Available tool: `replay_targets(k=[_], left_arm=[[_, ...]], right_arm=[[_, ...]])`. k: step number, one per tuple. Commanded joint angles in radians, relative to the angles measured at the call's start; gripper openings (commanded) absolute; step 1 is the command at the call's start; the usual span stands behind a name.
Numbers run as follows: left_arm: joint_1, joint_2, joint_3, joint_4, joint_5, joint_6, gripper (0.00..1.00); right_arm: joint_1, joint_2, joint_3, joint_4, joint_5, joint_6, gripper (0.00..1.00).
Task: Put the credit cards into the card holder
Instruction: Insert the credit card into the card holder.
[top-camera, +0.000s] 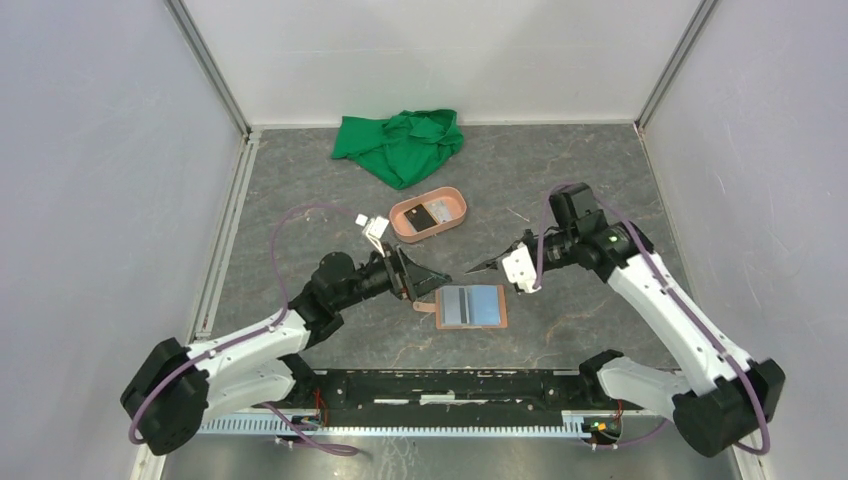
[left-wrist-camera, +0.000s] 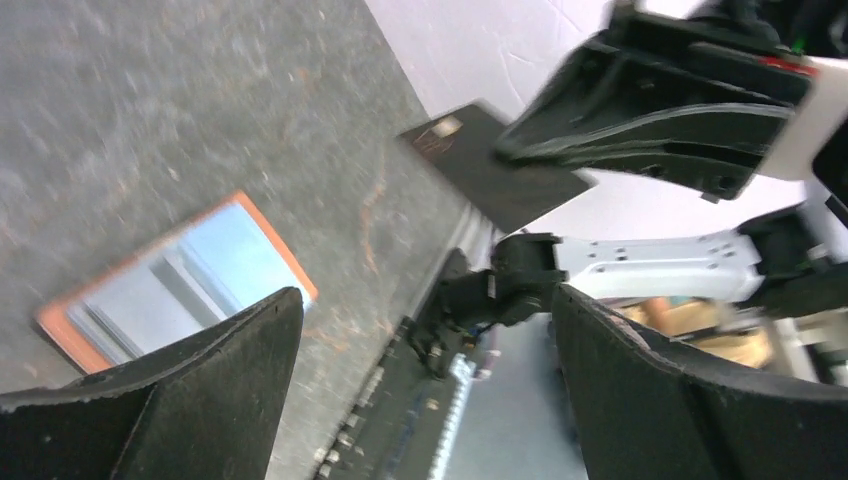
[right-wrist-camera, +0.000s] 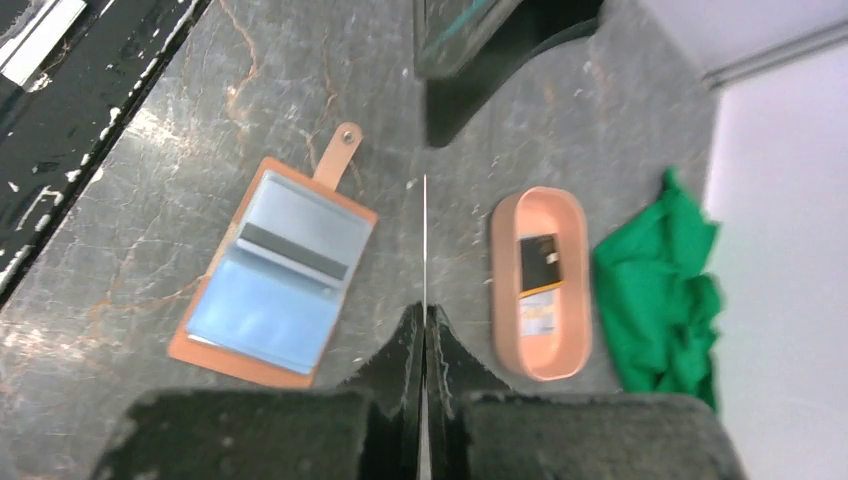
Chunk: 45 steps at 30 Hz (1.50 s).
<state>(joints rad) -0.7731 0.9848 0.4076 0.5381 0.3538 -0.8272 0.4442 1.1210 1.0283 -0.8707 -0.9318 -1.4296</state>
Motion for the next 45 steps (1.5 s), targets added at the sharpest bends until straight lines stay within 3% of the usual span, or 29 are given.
replay_targets(k=[1,4,11,15,23,35,45], left_arm=[[0.012,0.035,-0.139,0.416,0.023,-0.501,0.99],[0.012,0.072,-0.195,0.584,-0.012,-0.658,0.92],[-0.025,0.191,-0.154,0.629,-0.042,-0.794,0.88],[-0.041,0.310,-0.148,0.781,-0.064,-0.913,0.76],[-0.110,0.572,-0.076,1.057,-0.038,-1.071,0.67],[-0.162,0.725,-0.075,1.166,-0.045,-1.149,0.63],[-0.188,0.767,-0.007,1.199,-0.056,-1.171,0.40]], right_arm=[[0.003,-0.067,0.073,-0.193,-0.033,-0.555,0.00],[0.003,-0.075,0.083,-0.210,-0.087,-0.596,0.00],[-0.002,-0.107,0.028,-0.280,-0.179,-0.723,0.00],[-0.006,-0.107,-0.003,-0.302,-0.221,-0.790,0.00],[-0.005,-0.086,-0.013,-0.290,-0.230,-0.825,0.00],[-0.005,-0.073,-0.023,-0.294,-0.251,-0.839,0.00],[-0.004,-0.091,-0.072,-0.281,-0.244,-0.842,0.00]])
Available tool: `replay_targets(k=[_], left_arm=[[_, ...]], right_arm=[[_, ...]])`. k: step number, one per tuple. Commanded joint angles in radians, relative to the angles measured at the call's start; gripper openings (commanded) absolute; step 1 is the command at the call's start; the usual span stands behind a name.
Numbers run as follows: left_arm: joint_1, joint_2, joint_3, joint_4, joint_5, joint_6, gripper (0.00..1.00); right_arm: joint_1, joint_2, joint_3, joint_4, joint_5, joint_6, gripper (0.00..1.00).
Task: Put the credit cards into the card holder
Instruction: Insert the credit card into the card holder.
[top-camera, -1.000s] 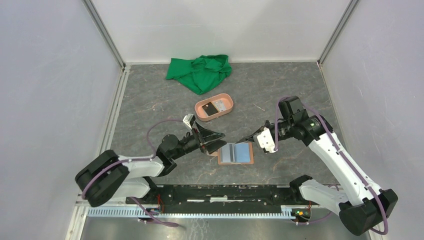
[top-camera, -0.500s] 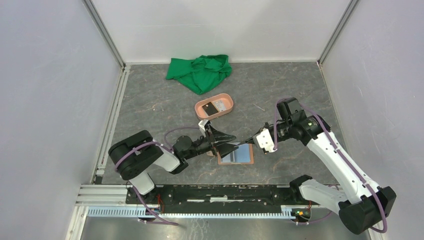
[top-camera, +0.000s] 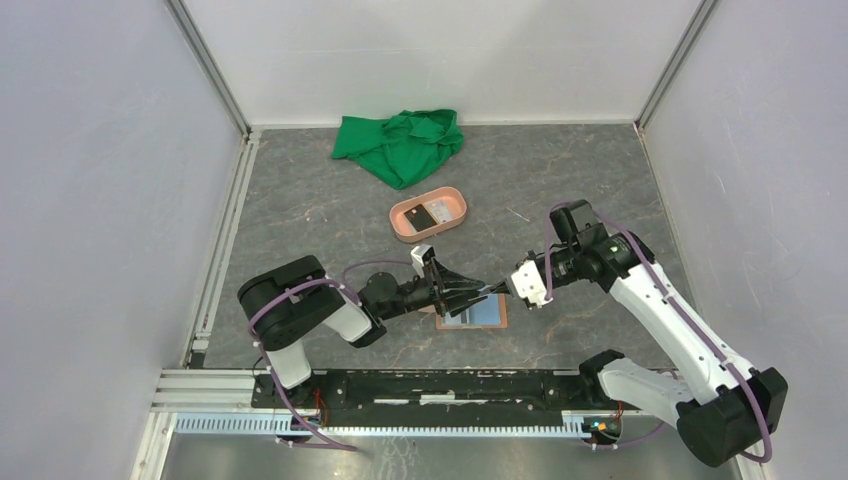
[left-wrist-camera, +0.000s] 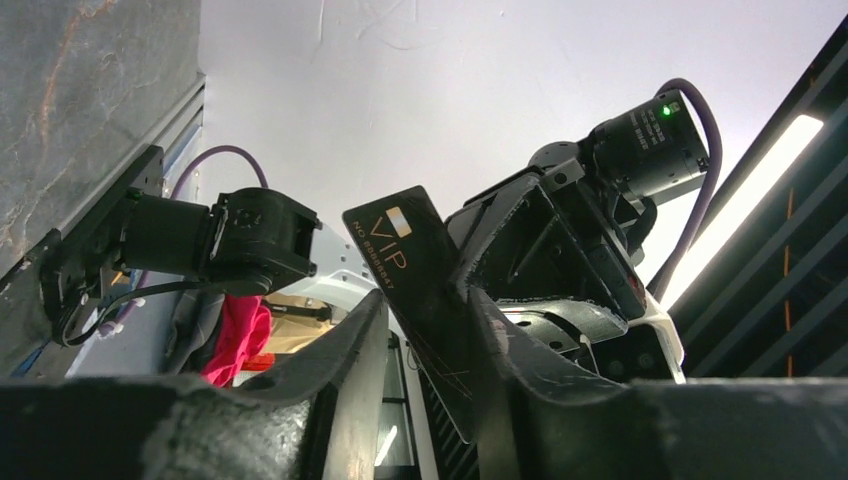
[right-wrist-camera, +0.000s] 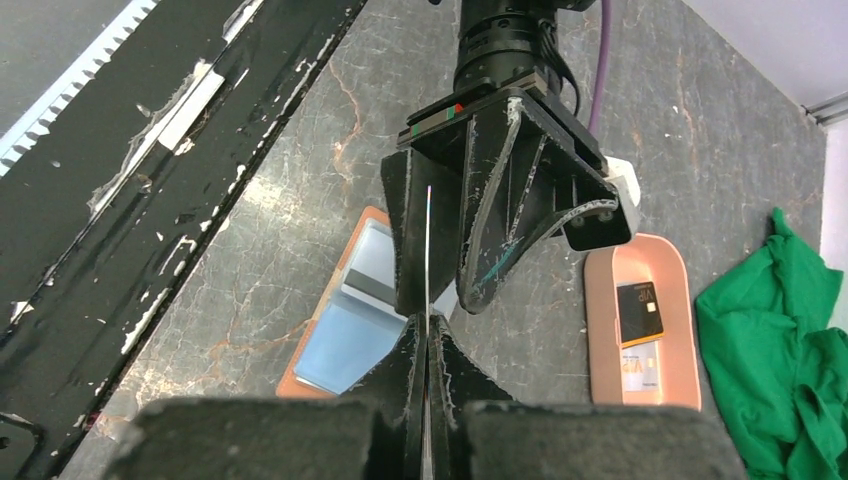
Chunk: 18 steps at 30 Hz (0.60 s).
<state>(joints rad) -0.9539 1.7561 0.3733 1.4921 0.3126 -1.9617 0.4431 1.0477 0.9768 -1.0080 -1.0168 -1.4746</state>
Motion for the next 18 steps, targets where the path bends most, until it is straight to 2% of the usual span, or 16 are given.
replay_targets(k=[1,3,6,8,10,12,14,16,17,18], left_arm=[[-0.008,-0.007,0.027,0.245,-0.015,-0.037,0.36],[-0.007,-0.009,0.025,0.245,-0.014,-0.037,0.27],[-0.008,-0.006,0.023,0.245,-0.015,-0.035,0.03],[-0.007,-0.006,0.024,0.244,-0.016,-0.018,0.02],[-0.007,-0.010,0.028,0.246,-0.017,0.018,0.02],[-0.002,-0.013,0.027,0.245,-0.014,0.070,0.02],[0.009,-0.016,0.011,0.245,-0.016,0.141,0.02],[0.029,-0.027,-0.025,0.246,-0.017,0.241,0.02],[0.042,-0.037,-0.049,0.246,-0.030,0.292,0.02],[0.054,-0.052,-0.074,0.245,-0.040,0.394,0.02]], right_arm=[[-0.004,-0.021,-0.027,-0.141,-0.160,-0.797,0.00],[-0.004,-0.025,-0.035,-0.141,-0.162,-0.796,0.00],[-0.004,-0.030,-0.039,-0.149,-0.173,-0.797,0.06],[-0.004,-0.033,-0.038,-0.161,-0.182,-0.792,0.25],[-0.004,-0.043,-0.035,-0.167,-0.186,-0.748,0.51],[-0.011,-0.060,-0.031,-0.140,-0.182,-0.624,0.76],[-0.024,-0.084,-0.021,-0.083,-0.173,-0.441,0.88],[-0.058,-0.114,-0.017,-0.010,-0.166,-0.235,0.92],[-0.078,-0.133,-0.019,0.047,-0.158,-0.082,0.93],[-0.097,-0.152,-0.028,0.097,-0.149,0.030,0.93]])
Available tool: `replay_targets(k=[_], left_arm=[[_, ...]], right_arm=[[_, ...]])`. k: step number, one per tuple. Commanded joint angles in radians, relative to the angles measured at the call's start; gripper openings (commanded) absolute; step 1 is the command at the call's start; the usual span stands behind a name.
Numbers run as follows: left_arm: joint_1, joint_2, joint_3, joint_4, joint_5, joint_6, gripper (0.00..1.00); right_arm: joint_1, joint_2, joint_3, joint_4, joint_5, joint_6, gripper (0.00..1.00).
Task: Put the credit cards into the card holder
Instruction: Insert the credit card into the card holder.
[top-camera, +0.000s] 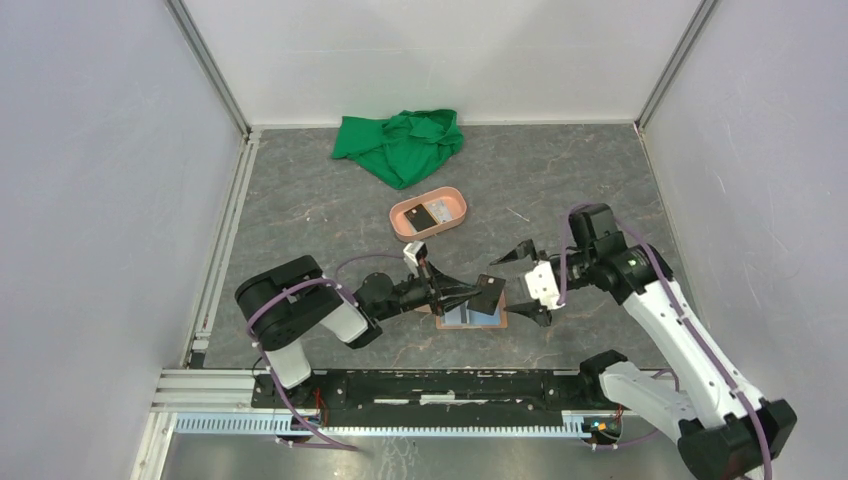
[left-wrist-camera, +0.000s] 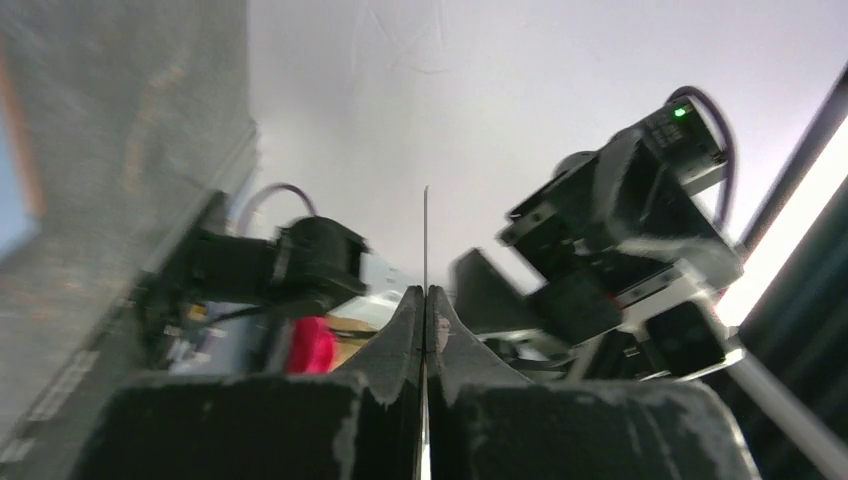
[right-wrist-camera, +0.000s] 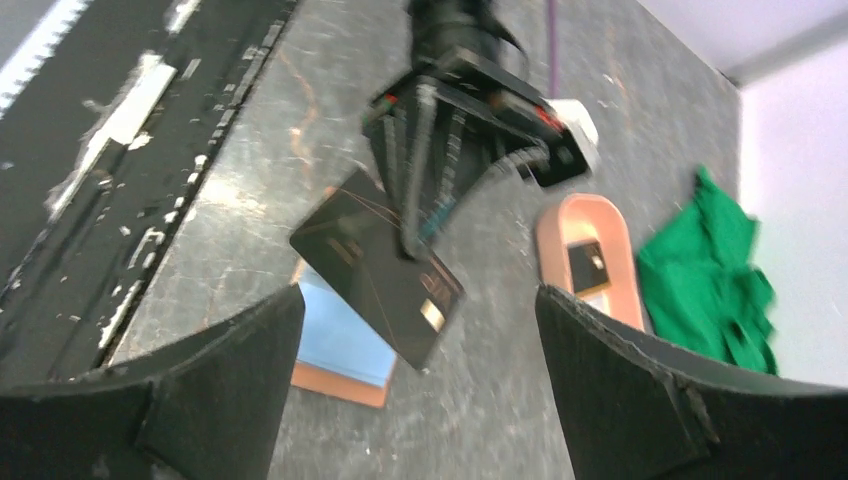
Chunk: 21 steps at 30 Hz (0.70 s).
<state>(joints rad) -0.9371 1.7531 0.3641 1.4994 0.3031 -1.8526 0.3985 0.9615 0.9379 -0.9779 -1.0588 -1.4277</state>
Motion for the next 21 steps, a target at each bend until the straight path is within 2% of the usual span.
replay_targets(k=[1,4,7,8,9,10,11,14,18,21], left_arm=[[0.048,-0.072,-0.090,0.231,-0.046,0.363,0.02],[0.053,-0.174,-0.145,0.149,-0.102,0.631,0.02],[0.022,-0.330,-0.151,-0.065,-0.170,0.945,0.02],[0.003,-0.386,-0.152,-0.128,-0.203,1.052,0.02],[-0.018,-0.434,-0.155,-0.188,-0.233,1.131,0.02],[-0.025,-0.472,-0.166,-0.195,-0.261,1.195,0.02],[-0.030,-0.500,-0.184,-0.161,-0.274,1.240,0.02],[-0.031,-0.525,-0.234,-0.061,-0.344,1.273,0.02],[-0.031,-0.475,-0.235,0.015,-0.371,1.263,0.02],[-0.031,-0.410,-0.236,0.106,-0.379,1.250,0.02]], right_arm=[[-0.074,-0.082,-0.004,0.120,-0.100,0.108,0.93],[-0.129,-0.128,-0.110,0.375,-0.078,0.538,0.92],[-0.202,-0.142,-0.286,0.696,-0.124,1.026,0.91],[-0.235,-0.141,-0.361,0.918,-0.164,1.267,0.88],[-0.258,-0.138,-0.464,1.223,-0.208,1.543,0.86],[-0.266,-0.129,-0.536,1.439,-0.219,1.739,0.85],[-0.268,-0.109,-0.568,1.532,-0.214,1.821,0.85],[-0.267,-0.036,-0.508,1.364,-0.170,1.717,0.85],[-0.262,0.037,-0.510,1.495,-0.201,1.856,0.83],[-0.238,0.062,-0.514,1.503,-0.205,1.850,0.82]])
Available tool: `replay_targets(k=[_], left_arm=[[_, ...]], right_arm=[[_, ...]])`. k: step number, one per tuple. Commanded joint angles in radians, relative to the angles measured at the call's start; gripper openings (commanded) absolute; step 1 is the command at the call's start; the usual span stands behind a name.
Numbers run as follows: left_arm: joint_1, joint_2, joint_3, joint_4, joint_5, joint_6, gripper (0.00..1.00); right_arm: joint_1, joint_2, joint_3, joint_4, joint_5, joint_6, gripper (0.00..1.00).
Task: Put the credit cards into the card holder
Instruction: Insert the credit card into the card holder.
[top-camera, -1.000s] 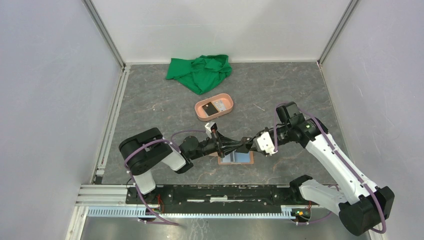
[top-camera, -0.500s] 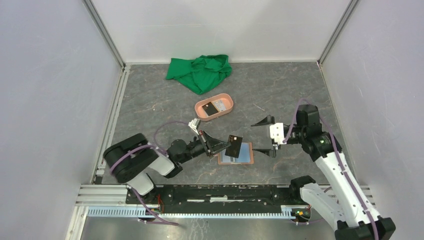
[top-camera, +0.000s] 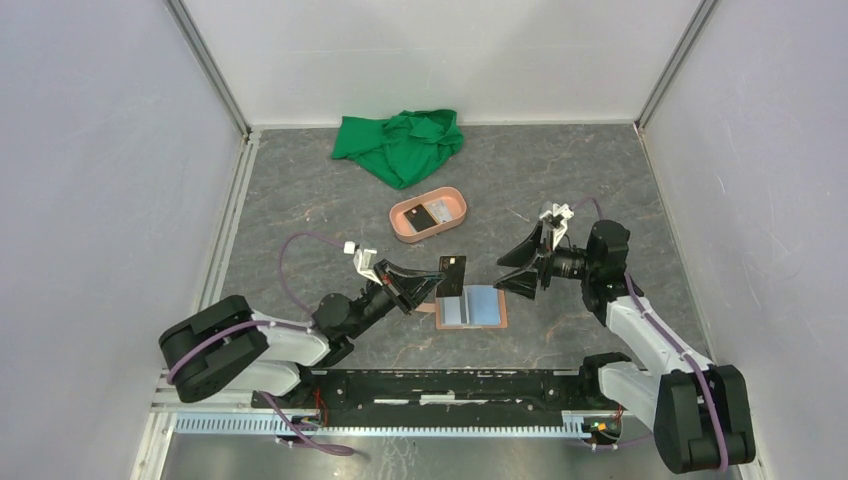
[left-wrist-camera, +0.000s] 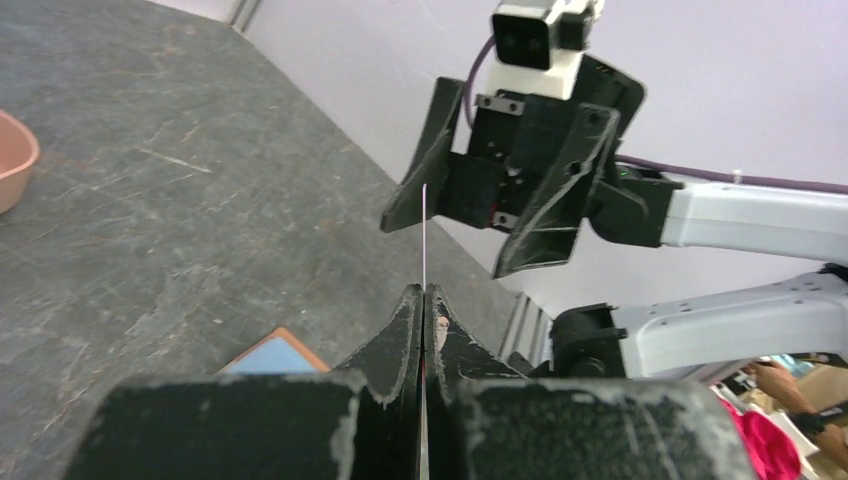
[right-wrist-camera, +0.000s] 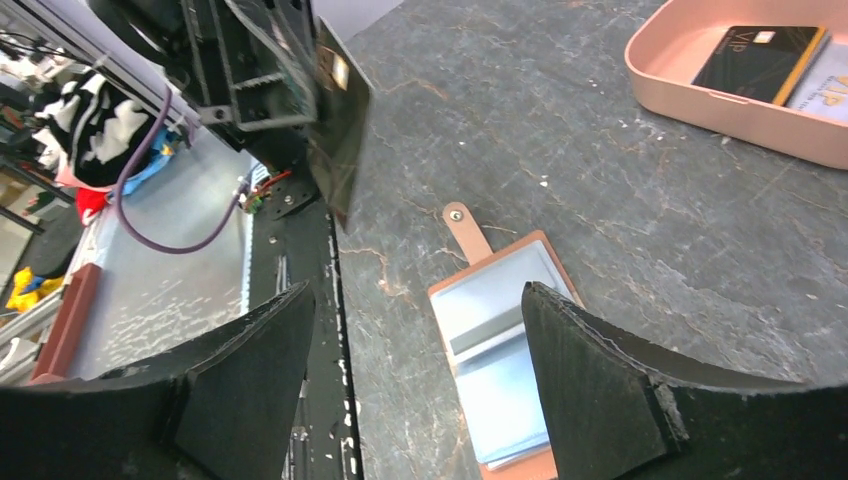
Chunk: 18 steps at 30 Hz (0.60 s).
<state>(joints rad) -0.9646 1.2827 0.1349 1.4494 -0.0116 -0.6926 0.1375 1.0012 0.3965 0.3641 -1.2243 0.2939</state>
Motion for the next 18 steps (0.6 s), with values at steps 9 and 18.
replay_targets(k=[9,18], left_arm=[[-0.006,0.205,0.046,0.287,-0.056,0.021,0.02],[-0.028,0.235,0.084,0.288,-0.087,0.004,0.02]], right_arm=[[0.097,0.125,0.062,0.183,-0.037,0.131,0.76],[0.109,0.212,0.071,0.259,-0.047,0.223,0.69]])
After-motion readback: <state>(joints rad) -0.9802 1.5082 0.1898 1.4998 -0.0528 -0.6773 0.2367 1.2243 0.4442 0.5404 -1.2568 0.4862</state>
